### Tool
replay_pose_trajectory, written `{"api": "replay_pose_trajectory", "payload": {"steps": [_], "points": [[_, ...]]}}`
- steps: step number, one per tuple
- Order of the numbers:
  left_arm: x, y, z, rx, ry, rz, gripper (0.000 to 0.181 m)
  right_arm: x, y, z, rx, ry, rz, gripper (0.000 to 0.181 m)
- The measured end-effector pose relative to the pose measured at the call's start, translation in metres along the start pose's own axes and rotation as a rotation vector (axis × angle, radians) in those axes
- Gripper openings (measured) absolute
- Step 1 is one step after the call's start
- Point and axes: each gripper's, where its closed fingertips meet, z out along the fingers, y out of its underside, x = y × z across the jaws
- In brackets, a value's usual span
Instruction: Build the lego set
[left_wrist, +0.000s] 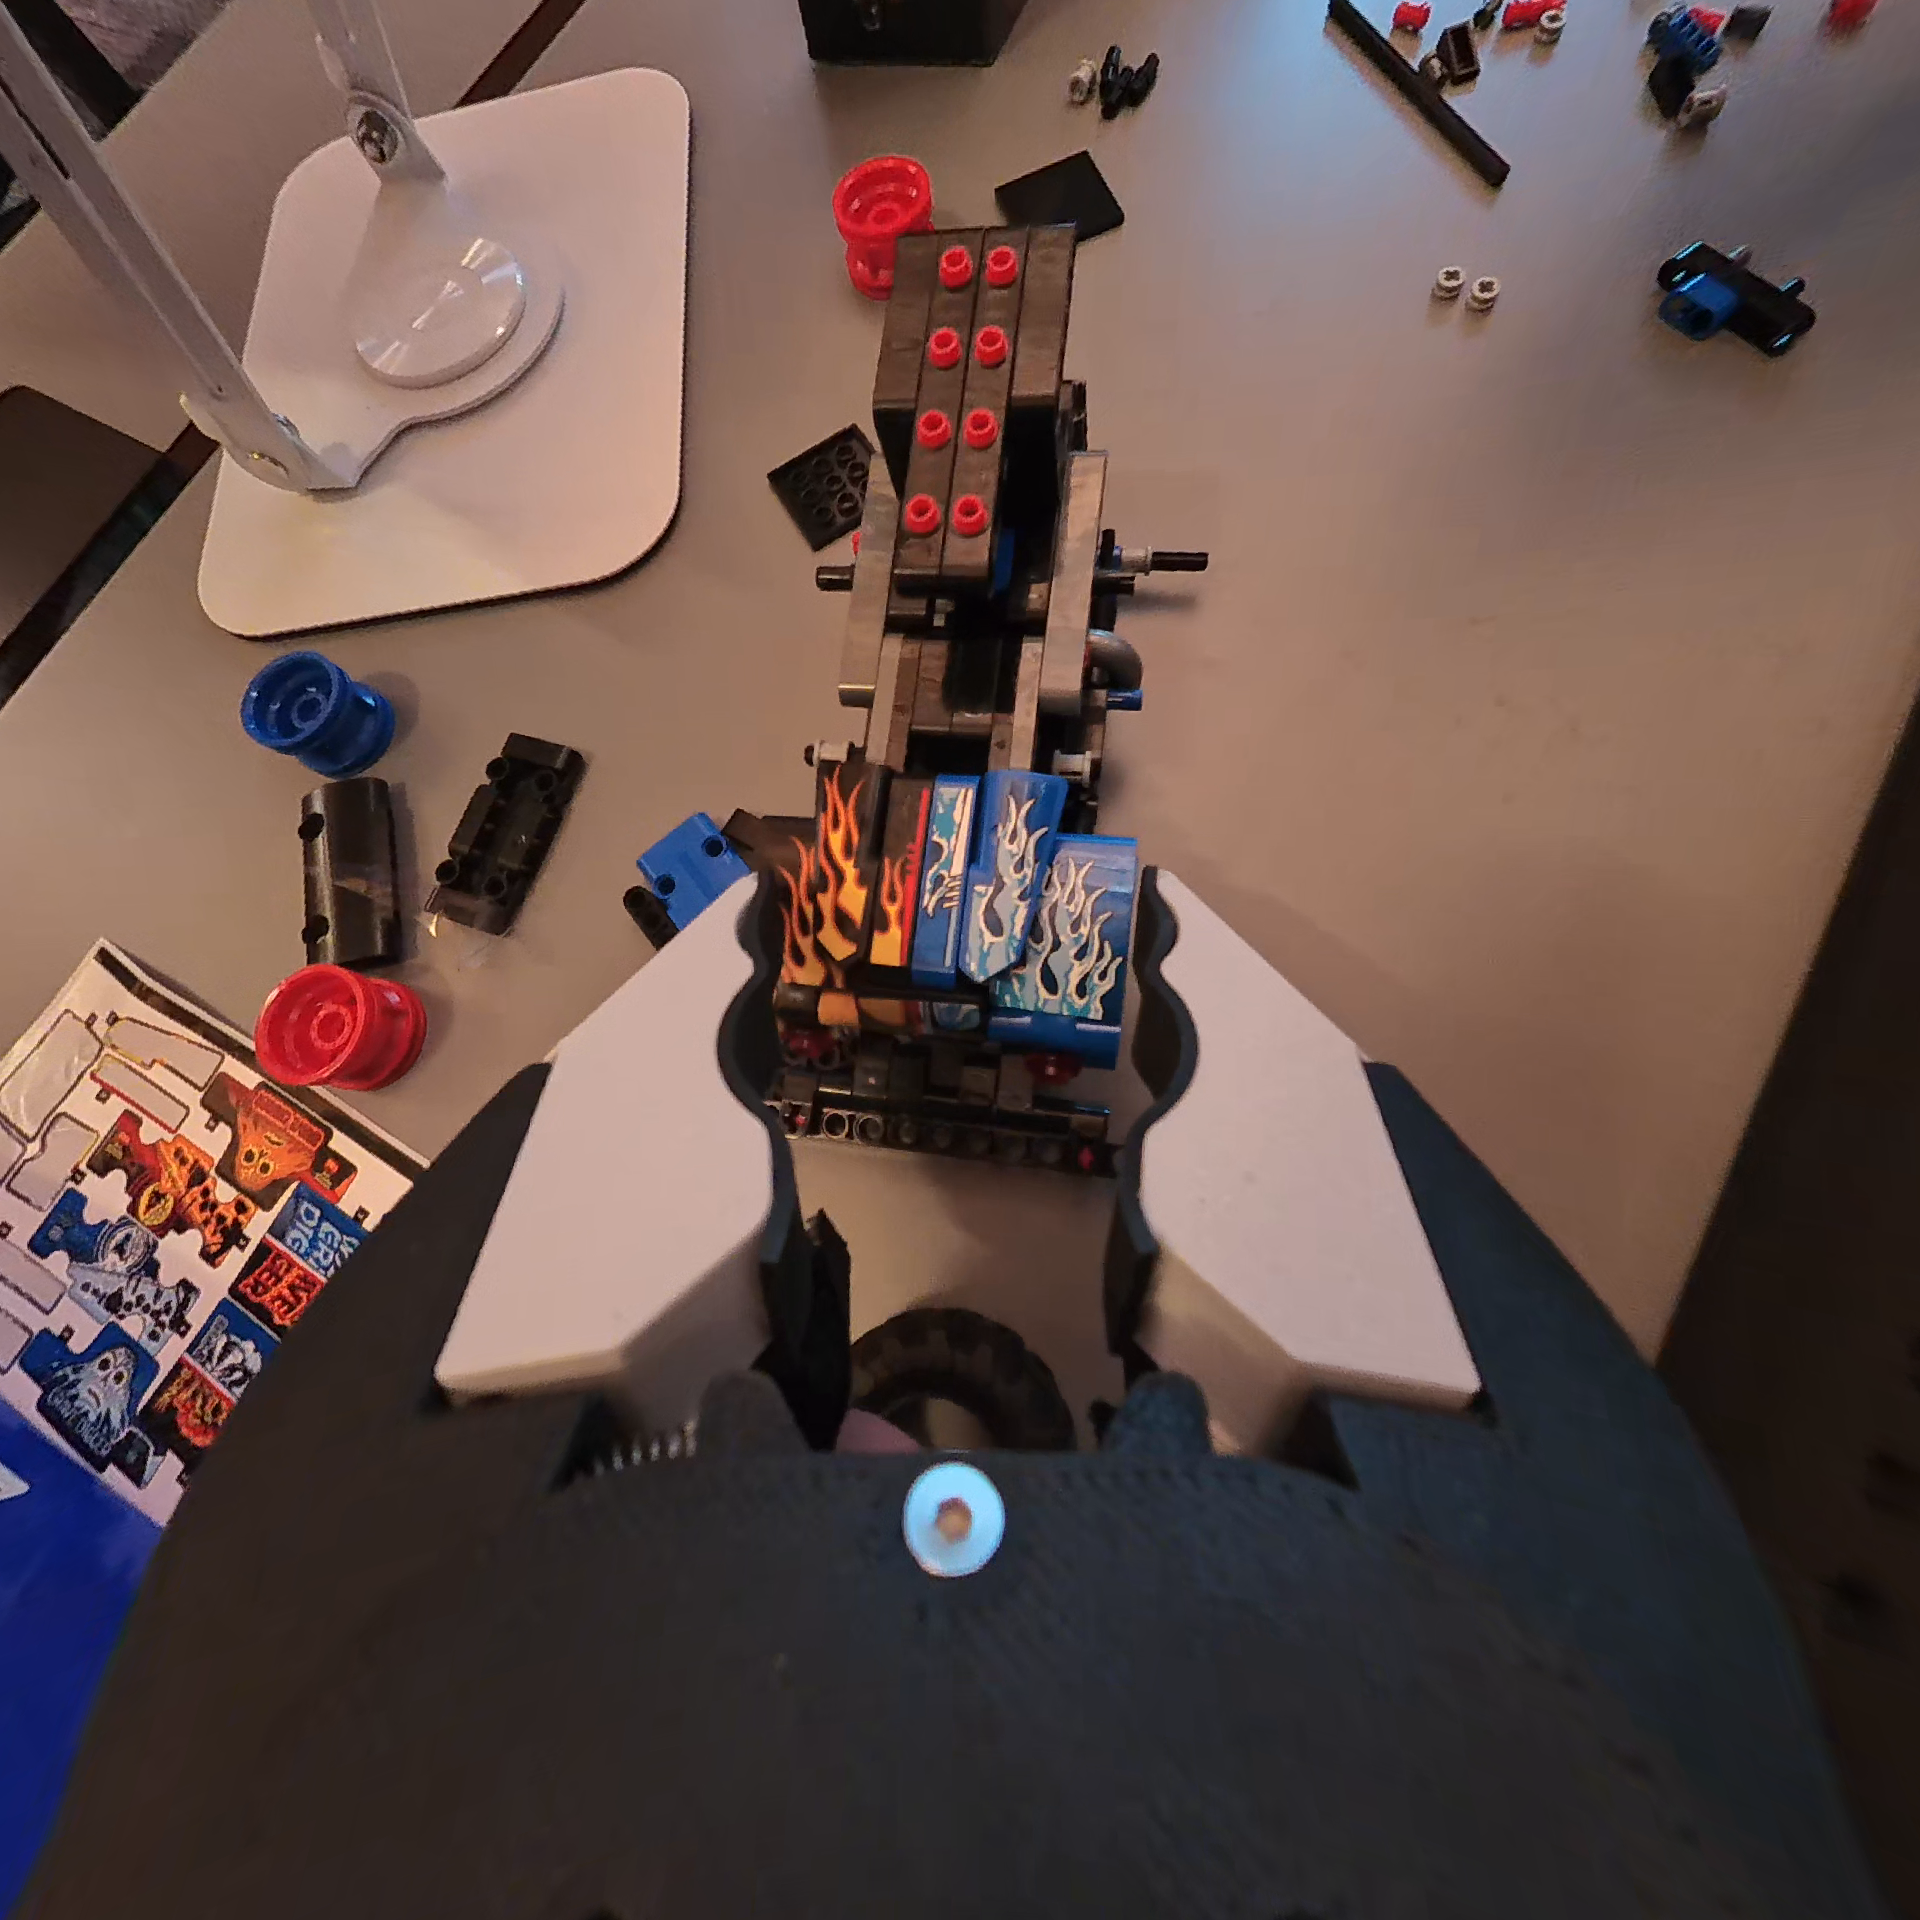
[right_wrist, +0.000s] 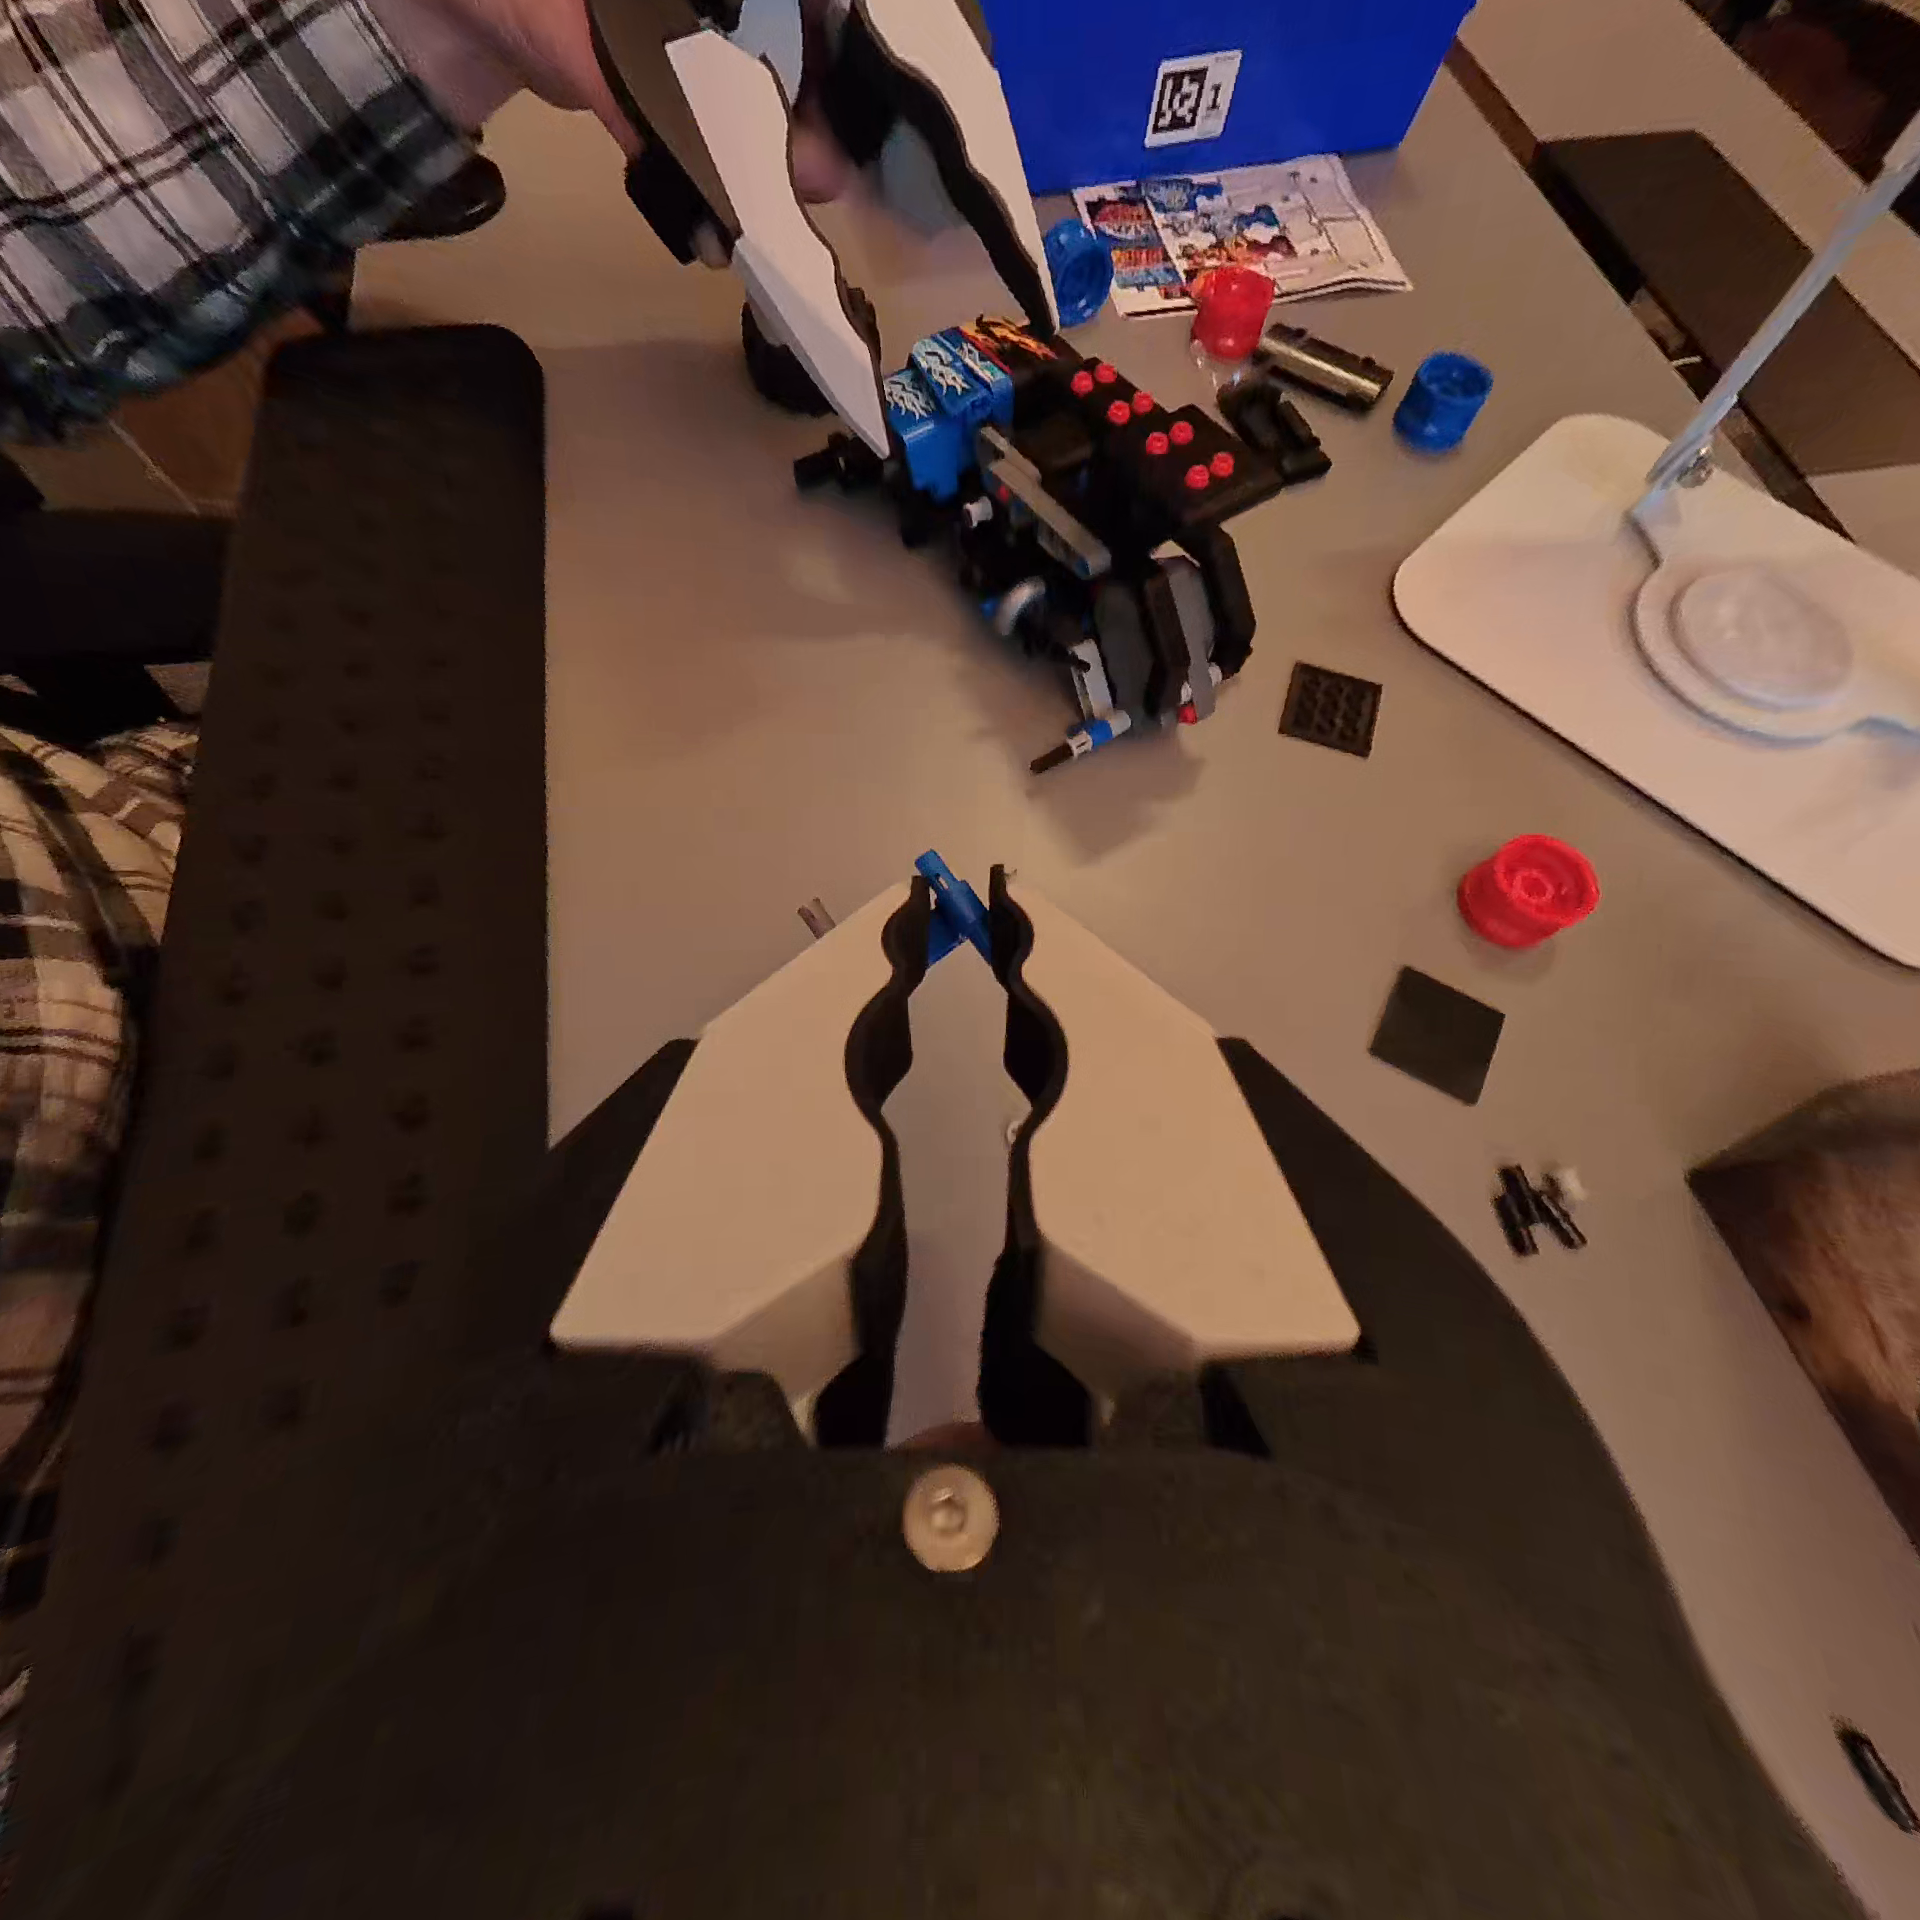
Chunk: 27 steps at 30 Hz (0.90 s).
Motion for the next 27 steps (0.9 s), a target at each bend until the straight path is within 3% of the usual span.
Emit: {"api": "replay_pose_trajectory", "payload": {"steps": [11,27], "points": [[-0.001,-0.004,0.007,0.011,-0.012,0.038,0.068,0.01,0.011,0.016,0.064,0.006,0.034,0.009],[0.0,-0.005,0.011,0.016,-0.008,0.037,0.069,0.017,0.026,0.02,0.042,0.019,0.039,0.009]]}}
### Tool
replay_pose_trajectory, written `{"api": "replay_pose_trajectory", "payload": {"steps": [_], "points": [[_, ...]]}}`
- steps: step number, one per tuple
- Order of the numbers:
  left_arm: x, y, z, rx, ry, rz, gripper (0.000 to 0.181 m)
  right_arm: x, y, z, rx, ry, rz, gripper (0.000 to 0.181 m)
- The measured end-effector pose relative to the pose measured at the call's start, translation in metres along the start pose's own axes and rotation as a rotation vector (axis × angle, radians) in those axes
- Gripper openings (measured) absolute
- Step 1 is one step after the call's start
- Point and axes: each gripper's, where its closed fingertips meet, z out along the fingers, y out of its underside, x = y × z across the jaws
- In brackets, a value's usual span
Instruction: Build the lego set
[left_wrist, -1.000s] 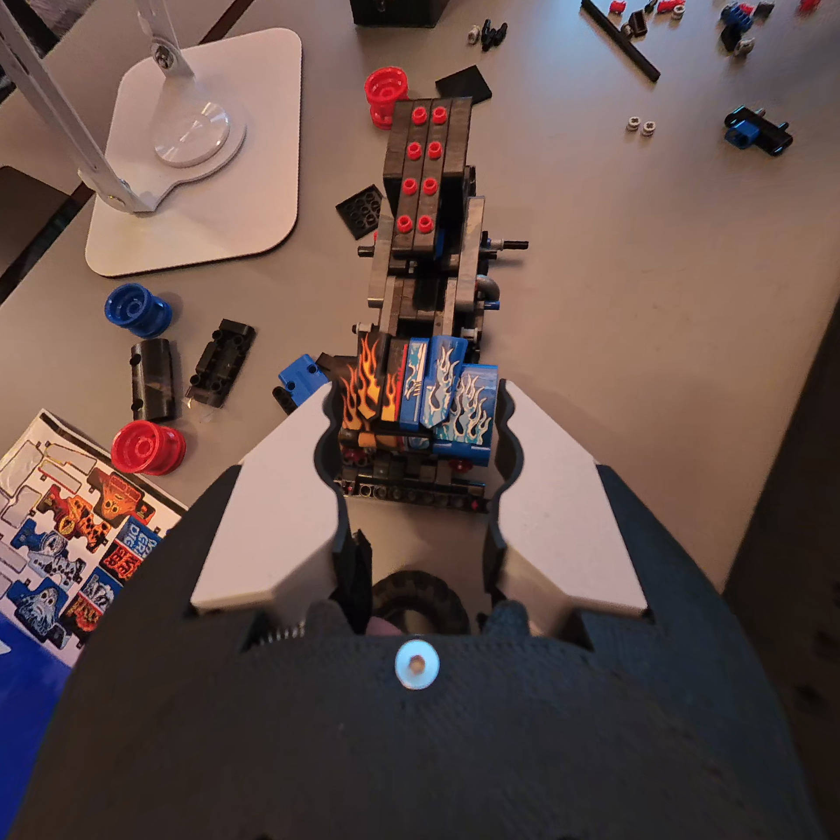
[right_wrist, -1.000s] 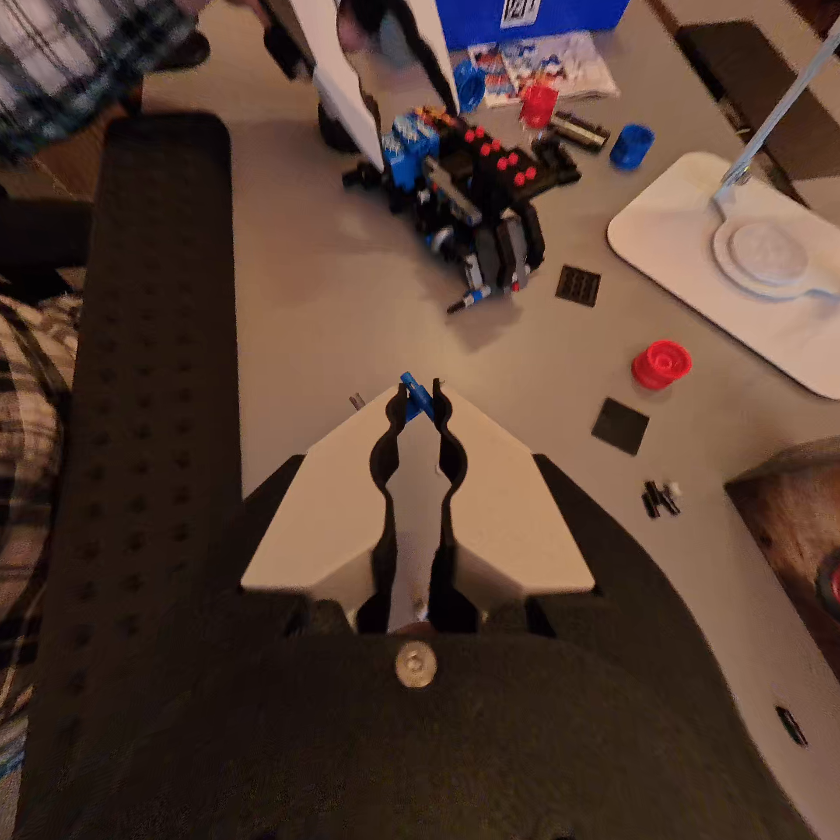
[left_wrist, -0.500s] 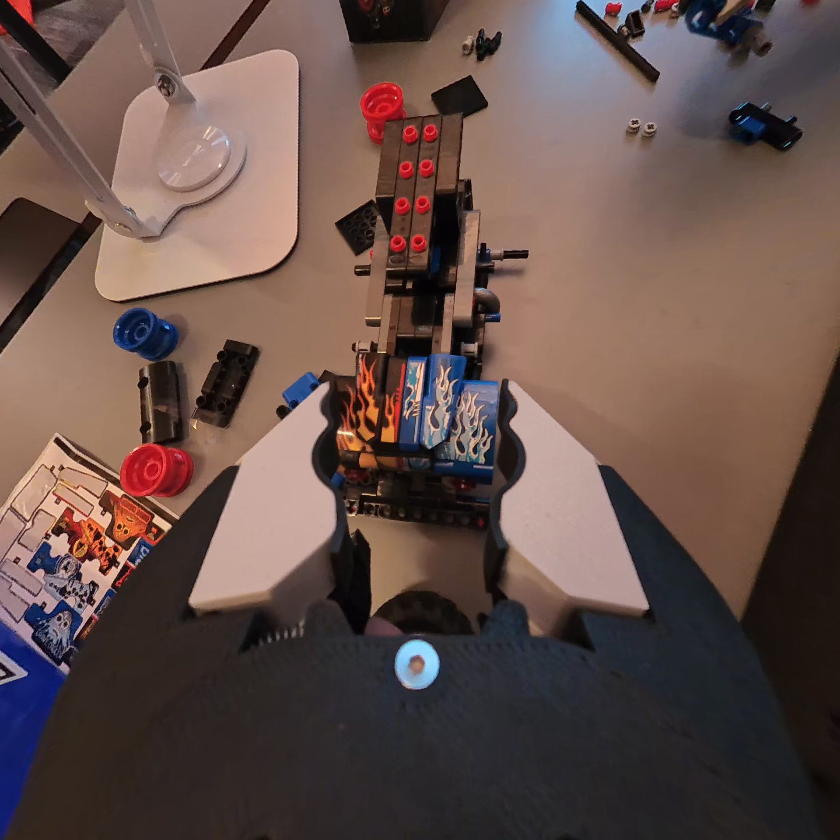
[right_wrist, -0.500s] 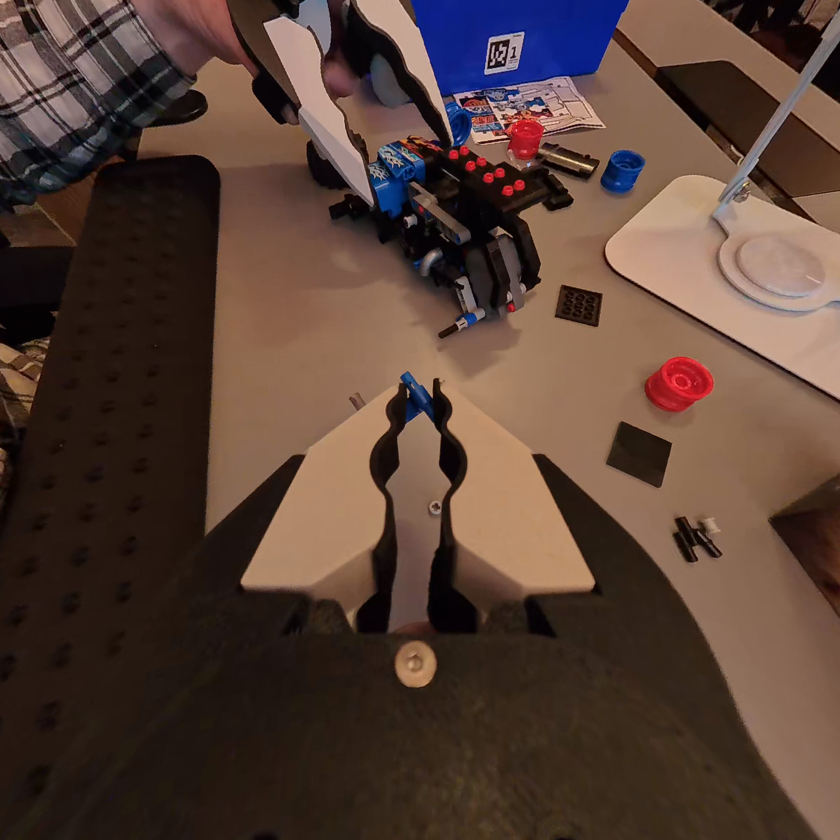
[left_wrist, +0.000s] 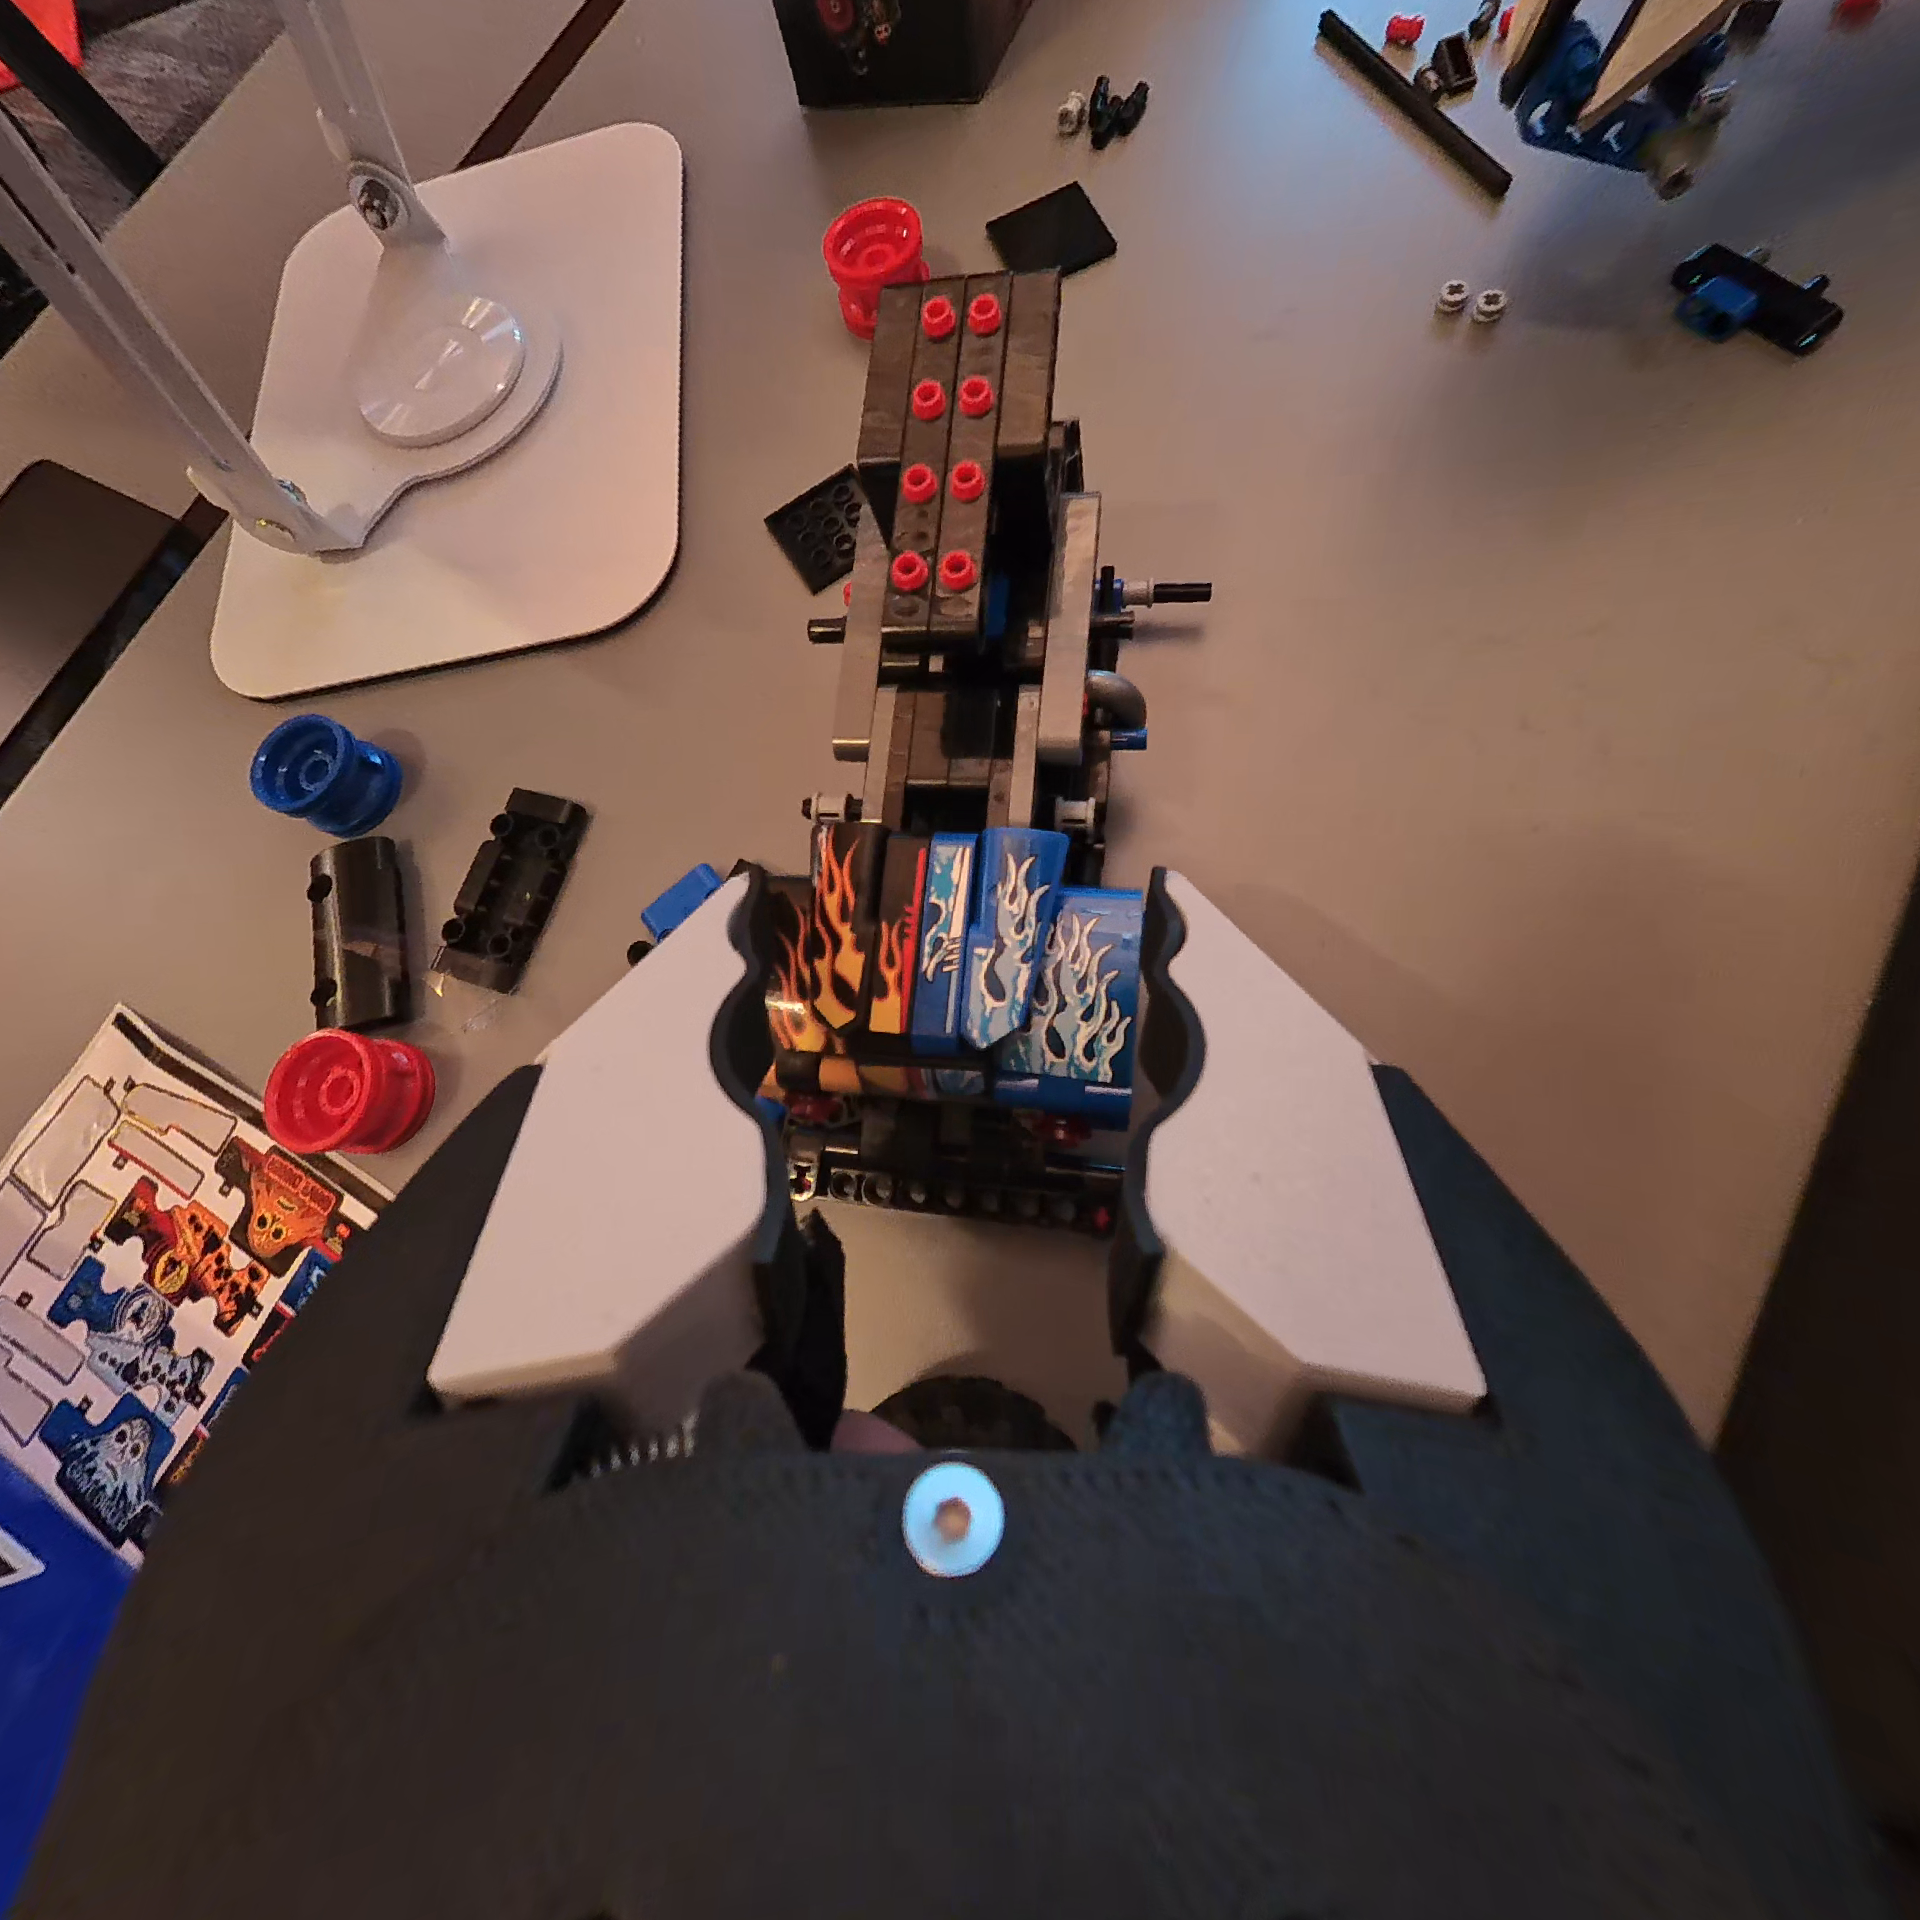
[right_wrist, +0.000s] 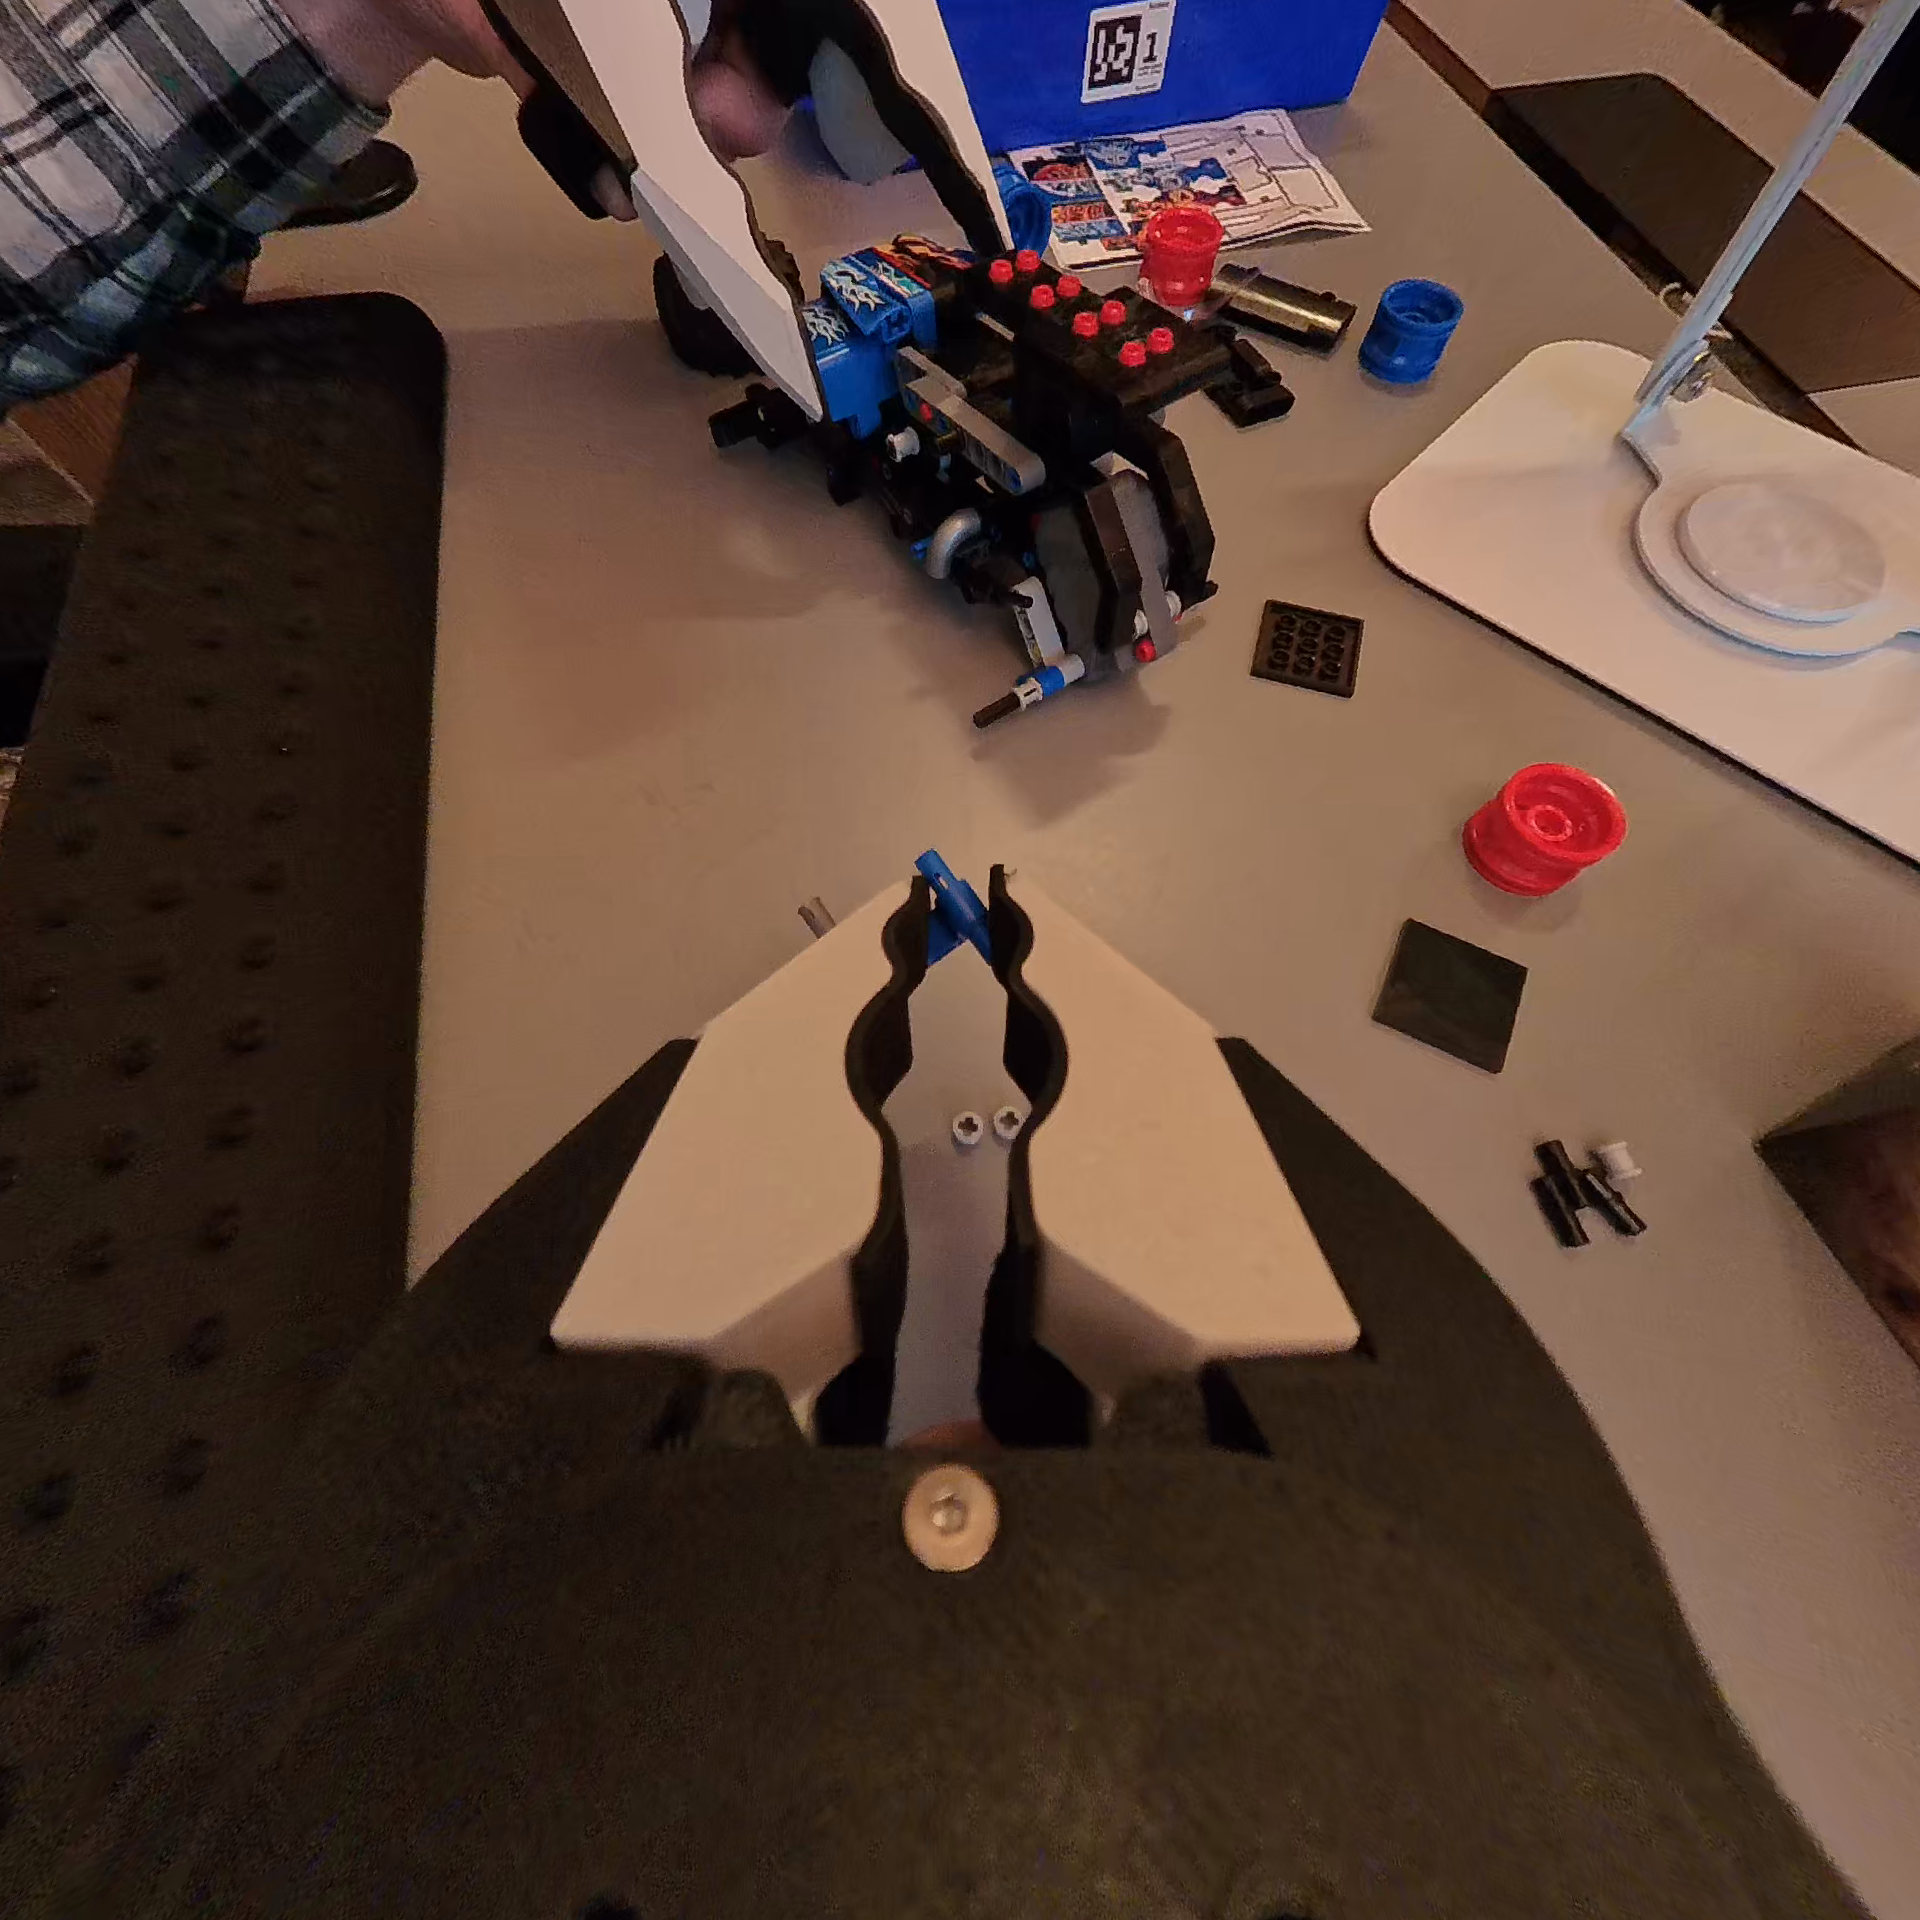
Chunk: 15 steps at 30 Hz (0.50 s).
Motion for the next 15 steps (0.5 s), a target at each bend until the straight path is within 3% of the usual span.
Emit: {"api": "replay_pose_trajectory", "payload": {"steps": [15], "points": [[-0.003,-0.003,-0.016,0.022,-0.028,-0.007,0.07,0.003,0.006,0.0,-0.021,0.018,-0.015,0.009]]}}
